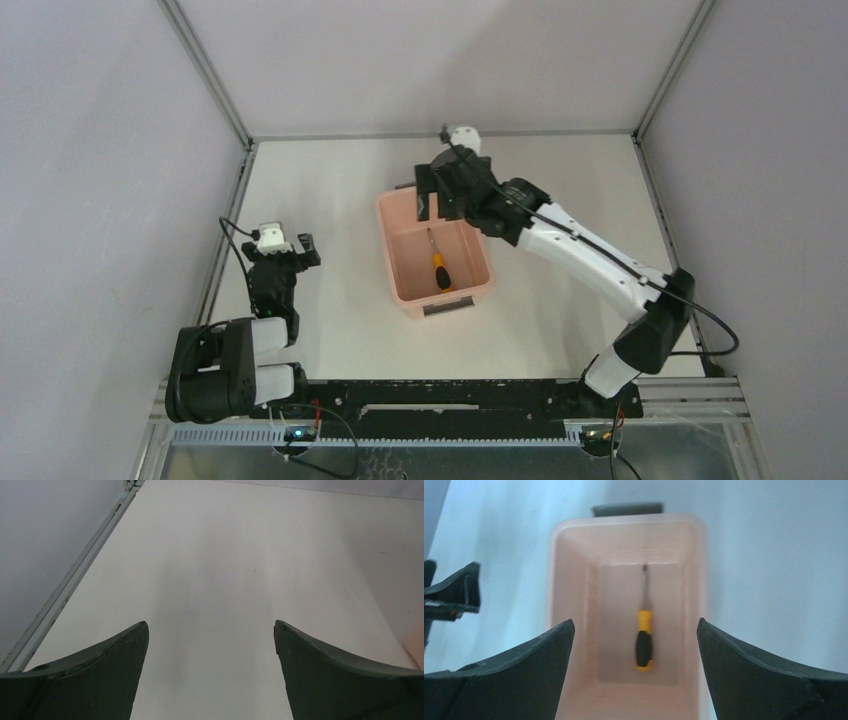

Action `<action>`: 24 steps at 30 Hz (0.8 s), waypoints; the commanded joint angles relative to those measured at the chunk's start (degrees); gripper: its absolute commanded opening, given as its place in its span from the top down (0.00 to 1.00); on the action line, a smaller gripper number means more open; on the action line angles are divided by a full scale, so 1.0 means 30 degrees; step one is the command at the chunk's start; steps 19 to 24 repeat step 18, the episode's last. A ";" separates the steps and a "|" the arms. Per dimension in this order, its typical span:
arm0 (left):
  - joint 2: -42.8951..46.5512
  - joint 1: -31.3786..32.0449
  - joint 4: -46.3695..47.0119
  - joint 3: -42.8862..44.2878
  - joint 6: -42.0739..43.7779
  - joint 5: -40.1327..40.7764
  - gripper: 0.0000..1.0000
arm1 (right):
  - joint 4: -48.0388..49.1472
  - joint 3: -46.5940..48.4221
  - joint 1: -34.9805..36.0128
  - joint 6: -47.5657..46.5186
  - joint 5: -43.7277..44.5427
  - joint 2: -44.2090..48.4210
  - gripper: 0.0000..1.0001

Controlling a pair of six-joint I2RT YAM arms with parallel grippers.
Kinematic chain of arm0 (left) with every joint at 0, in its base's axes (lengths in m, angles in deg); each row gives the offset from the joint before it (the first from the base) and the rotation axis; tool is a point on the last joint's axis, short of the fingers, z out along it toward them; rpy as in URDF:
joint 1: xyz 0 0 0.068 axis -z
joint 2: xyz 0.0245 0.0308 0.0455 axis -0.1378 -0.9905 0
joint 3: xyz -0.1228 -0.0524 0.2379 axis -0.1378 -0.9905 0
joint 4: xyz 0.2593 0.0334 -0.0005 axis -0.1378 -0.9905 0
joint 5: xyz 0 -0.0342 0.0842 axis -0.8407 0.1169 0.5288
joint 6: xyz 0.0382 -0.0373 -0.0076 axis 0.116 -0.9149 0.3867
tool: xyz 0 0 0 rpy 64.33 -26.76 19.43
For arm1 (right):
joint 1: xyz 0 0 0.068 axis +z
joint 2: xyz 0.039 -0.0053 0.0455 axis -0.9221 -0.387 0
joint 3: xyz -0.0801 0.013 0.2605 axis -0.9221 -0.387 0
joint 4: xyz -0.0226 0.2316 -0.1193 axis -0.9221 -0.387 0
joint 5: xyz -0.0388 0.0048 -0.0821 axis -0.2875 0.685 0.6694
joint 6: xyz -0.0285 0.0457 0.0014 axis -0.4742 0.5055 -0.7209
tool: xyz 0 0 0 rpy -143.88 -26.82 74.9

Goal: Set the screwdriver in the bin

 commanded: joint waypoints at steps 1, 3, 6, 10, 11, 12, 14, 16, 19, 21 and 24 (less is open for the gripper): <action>0.0132 0.0103 0.0455 0.0788 0.0316 0.0095 0.00 | -0.1421 -0.1692 -0.2965 -0.1112 0.1224 0.2144 0.00; 0.0147 0.0102 0.0455 0.0786 0.0316 0.0095 0.00 | -0.1125 -0.2862 -0.4889 -0.1536 0.0619 0.3507 0.00; 0.0145 0.0096 0.0450 0.0790 0.0320 0.0095 0.00 | -0.0377 -0.4841 -0.8244 -0.2139 -0.0363 0.5794 0.00; 0.0147 0.0102 0.0455 0.0809 0.0319 0.0095 0.00 | -0.0869 -0.6001 -1.2059 -0.1810 -0.1497 0.7653 0.00; 0.0147 0.0103 0.0455 0.0797 0.0319 0.0095 0.00 | -0.0659 -0.6323 -1.2830 -0.1843 -0.1853 0.8122 0.00; 0.0147 0.0093 0.0455 0.0795 0.0323 0.0095 0.00 | -0.0417 -0.6693 -1.3457 -0.1925 -0.2385 0.8627 0.00; 0.0147 0.0096 0.0455 0.0812 0.0318 0.0110 0.00 | 0.0321 -0.7376 -1.4534 -0.2025 -0.3601 0.9488 0.01; 0.0143 0.0099 0.0444 0.0788 0.0319 0.0095 0.00 | 0.0692 -0.7770 -1.5151 -0.2090 -0.4425 1.0048 0.00; 0.0162 0.0104 0.0455 0.0795 0.0330 0.0095 0.00 | 0.0814 -0.7794 -1.5331 -0.2109 -0.4364 1.0315 0.00; 0.0162 0.0104 0.0455 0.0795 0.0330 0.0095 0.00 | 0.0814 -0.7794 -1.5331 -0.2109 -0.4364 1.0315 0.00; 0.0162 0.0104 0.0455 0.0795 0.0330 0.0095 0.00 | 0.0814 -0.7794 -1.5331 -0.2109 -0.4364 1.0315 0.00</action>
